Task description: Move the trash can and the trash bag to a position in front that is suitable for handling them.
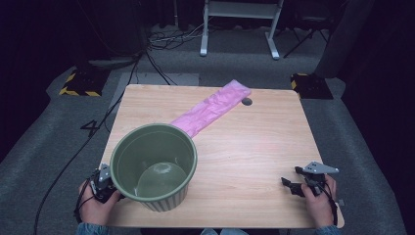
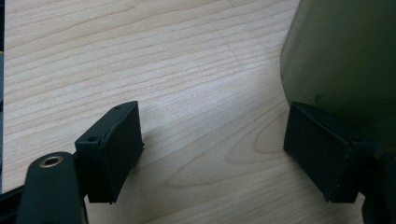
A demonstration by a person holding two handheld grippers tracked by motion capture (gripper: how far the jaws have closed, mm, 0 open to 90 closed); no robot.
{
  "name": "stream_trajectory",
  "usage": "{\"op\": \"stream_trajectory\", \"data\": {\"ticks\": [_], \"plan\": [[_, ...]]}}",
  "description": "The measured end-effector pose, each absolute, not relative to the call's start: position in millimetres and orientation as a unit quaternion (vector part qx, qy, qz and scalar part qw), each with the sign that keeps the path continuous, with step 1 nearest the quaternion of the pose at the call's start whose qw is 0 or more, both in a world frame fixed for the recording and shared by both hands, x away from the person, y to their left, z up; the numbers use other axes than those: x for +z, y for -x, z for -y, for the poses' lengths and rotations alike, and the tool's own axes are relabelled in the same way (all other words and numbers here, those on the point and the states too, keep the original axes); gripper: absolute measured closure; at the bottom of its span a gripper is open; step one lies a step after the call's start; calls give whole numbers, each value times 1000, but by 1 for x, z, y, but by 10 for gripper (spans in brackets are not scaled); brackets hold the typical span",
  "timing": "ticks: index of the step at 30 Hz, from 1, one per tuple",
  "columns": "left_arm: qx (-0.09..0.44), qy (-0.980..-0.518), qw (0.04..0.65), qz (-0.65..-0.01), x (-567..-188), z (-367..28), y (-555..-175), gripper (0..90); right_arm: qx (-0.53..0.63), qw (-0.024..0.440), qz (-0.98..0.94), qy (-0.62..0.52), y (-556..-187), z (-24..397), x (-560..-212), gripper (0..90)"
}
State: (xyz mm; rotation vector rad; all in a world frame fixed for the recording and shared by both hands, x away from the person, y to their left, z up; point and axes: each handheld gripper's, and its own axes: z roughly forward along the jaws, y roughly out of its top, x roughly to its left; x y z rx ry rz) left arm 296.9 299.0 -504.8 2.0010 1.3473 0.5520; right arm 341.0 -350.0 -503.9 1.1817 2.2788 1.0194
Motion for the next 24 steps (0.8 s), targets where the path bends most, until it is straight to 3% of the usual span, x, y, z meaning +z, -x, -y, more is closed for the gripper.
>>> {"op": "stream_trajectory", "data": {"ticks": [19,24], "plan": [[210,-764,328,-514,-505,-299,-297,195,361,191,-810,-420,-341,350,-504,224],[205,-755,343,-520,-502,-301,-296,265,361,192,-810,-420,-341,350,-504,225]]}}
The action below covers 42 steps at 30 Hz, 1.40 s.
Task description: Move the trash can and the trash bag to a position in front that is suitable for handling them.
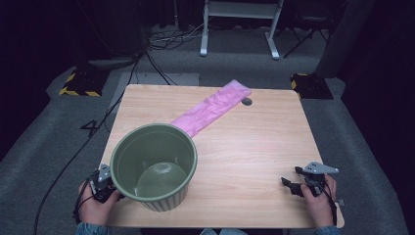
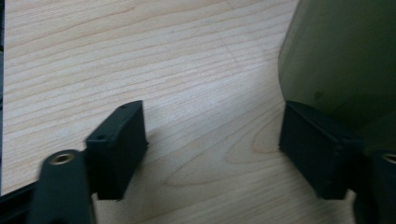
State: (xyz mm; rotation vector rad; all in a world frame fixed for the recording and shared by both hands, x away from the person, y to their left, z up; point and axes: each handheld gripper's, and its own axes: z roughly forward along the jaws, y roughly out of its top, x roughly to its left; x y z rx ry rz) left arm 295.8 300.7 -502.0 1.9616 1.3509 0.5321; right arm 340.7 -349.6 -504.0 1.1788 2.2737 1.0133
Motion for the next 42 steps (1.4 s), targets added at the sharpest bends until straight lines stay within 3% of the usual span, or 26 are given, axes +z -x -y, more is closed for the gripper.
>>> {"op": "stream_trajectory", "data": {"ticks": [9,16,29,42], "plan": [[239,-733,369,-520,-479,-303,-293,270,361,193,-811,-419,-339,349,-504,233],[255,-735,378,-502,-467,-295,-292,338,362,193,-811,-417,-338,349,-504,235],[218,-763,417,-443,-462,-235,-304,320,361,194,-809,-421,-336,349,-504,235],[205,-786,413,-411,-459,-183,-310,316,361,195,-809,-421,-336,349,-504,235]]}}
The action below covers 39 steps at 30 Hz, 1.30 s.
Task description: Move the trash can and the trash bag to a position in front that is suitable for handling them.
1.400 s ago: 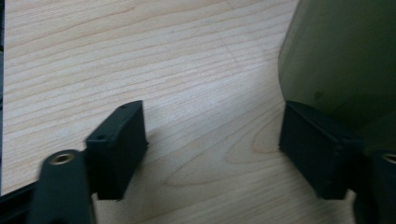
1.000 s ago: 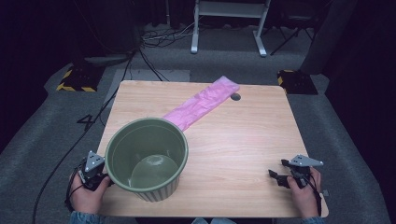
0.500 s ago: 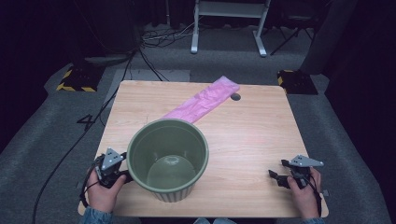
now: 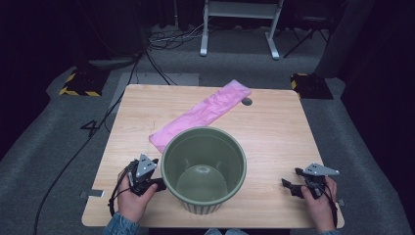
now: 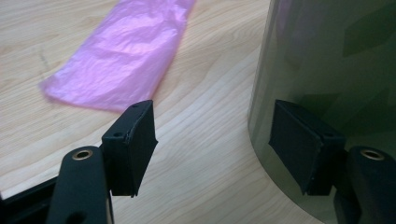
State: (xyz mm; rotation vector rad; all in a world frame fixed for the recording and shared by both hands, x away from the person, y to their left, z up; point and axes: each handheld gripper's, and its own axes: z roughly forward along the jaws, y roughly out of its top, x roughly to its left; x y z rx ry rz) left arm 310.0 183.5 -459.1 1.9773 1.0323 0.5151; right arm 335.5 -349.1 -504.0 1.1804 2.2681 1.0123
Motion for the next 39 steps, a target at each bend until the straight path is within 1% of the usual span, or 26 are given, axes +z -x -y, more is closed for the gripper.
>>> {"op": "stream_trajectory", "data": {"ticks": [12,17,18,19,23,25,27,29,34,35,37,39], "plan": [[186,-813,403,-378,-465,-142,-317,314,361,195,-808,-423,-335,349,-504,235],[179,-817,407,-366,-466,-123,-321,309,360,195,-808,-424,-334,348,-504,237],[178,-818,408,-364,-466,-120,-322,308,362,194,-808,-422,-332,348,-504,257],[175,-820,408,-363,-466,-118,-323,306,364,196,-814,-407,-326,345,-502,349],[167,-825,405,-357,-470,-109,-326,306,346,206,-830,-386,-319,335,-496,343],[165,-827,404,-355,-471,-103,-327,306,364,195,-835,-364,-318,324,-492,338],[167,-827,407,-349,-471,-100,-329,302,366,191,-835,-363,-319,323,-493,337],[171,-825,411,-349,-470,-101,-332,277,372,175,-833,-370,-322,323,-496,337],[201,-817,402,-362,-460,-111,-352,248,375,170,-830,-376,-325,324,-494,325],[207,-818,401,-357,-459,-112,-356,223,377,164,-828,-382,-328,325,-495,312],[215,-822,397,-346,-460,-115,-364,215,377,159,-827,-386,-330,325,-496,308],[217,-823,385,-355,-461,-119,-371,217,374,156,-825,-395,-335,326,-500,299]]}}
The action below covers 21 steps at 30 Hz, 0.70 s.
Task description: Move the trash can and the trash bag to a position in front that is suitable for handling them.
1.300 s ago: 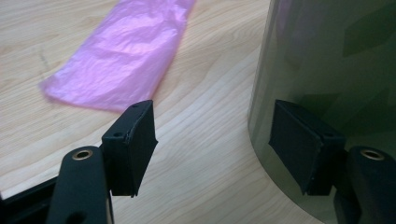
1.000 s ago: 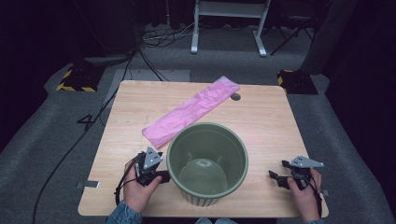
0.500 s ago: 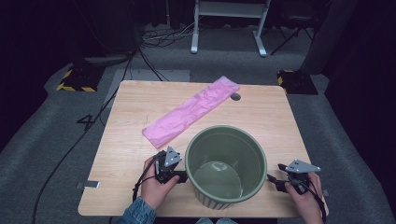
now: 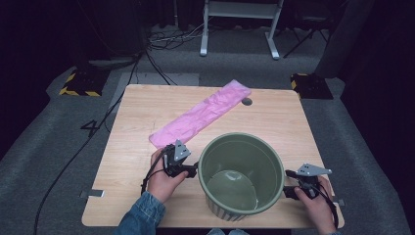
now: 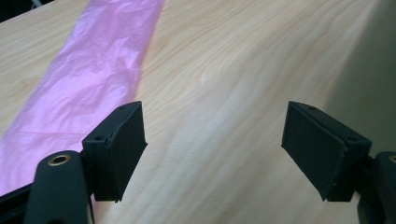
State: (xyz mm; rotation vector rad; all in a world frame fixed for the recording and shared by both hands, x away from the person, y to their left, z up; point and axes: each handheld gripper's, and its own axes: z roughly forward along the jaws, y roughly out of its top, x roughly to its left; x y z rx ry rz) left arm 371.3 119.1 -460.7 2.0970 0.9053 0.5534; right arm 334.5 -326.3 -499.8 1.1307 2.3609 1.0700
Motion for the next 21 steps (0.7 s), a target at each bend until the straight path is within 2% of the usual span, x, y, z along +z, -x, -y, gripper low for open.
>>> {"op": "stream_trajectory", "data": {"ticks": [8,13,17,21], "plan": [[205,-821,360,-392,-469,-152,-401,268,367,187,-816,-404,-336,329,-504,273],[197,-819,351,-410,-479,-162,-419,291,367,189,-816,-405,-336,329,-504,273],[179,-804,369,-429,-489,-165,-433,310,367,188,-815,-406,-336,329,-504,274],[183,-809,352,-433,-496,-164,-439,356,368,188,-815,-406,-336,329,-504,274]]}}
